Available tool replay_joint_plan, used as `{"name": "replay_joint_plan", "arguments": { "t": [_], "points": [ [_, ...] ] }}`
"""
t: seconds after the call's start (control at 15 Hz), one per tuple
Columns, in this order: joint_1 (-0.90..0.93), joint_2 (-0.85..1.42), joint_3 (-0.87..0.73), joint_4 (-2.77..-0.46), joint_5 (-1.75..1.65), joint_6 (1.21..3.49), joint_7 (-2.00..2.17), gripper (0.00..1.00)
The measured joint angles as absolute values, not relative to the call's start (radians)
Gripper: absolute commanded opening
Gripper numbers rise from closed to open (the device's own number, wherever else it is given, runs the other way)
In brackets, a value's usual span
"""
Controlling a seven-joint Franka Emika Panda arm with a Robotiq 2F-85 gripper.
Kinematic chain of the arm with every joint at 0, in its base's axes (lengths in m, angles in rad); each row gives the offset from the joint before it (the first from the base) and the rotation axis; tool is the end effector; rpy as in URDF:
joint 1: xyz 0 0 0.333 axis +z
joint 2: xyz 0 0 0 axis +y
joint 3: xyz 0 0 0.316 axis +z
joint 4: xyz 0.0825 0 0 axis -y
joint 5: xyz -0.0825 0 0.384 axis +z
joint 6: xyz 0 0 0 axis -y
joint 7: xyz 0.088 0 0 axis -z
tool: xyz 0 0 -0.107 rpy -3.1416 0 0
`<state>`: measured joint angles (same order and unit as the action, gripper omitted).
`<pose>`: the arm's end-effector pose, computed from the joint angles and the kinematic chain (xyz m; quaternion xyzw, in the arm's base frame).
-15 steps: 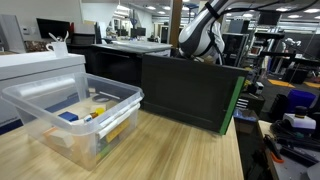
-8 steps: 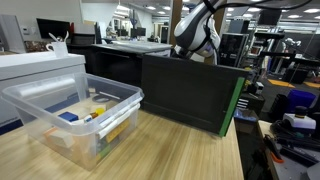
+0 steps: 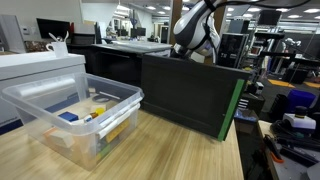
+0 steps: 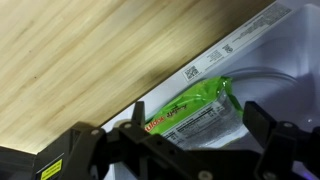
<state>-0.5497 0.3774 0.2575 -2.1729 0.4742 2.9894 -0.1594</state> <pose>0.5589 -0.2060 0.2638 -0.9226 0.2984 -0.2314 0.0794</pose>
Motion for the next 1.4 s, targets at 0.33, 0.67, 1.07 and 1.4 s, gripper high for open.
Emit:
{"name": "replay_joint_plan", "arguments": {
  "t": [0.33, 0.67, 1.07, 1.4],
  "points": [
    [-0.544, 0.393, 0.241, -2.170, 0.471, 2.999, -0.160, 1.00],
    [-0.557, 0.426, 0.281, -2.140, 0.471, 3.080, -0.206, 1.00],
    [-0.566, 0.475, 0.310, -2.116, 0.465, 3.157, -0.236, 1.00],
    [-0.565, 0.475, 0.309, -2.116, 0.465, 3.156, -0.236, 1.00]
  ]
}}
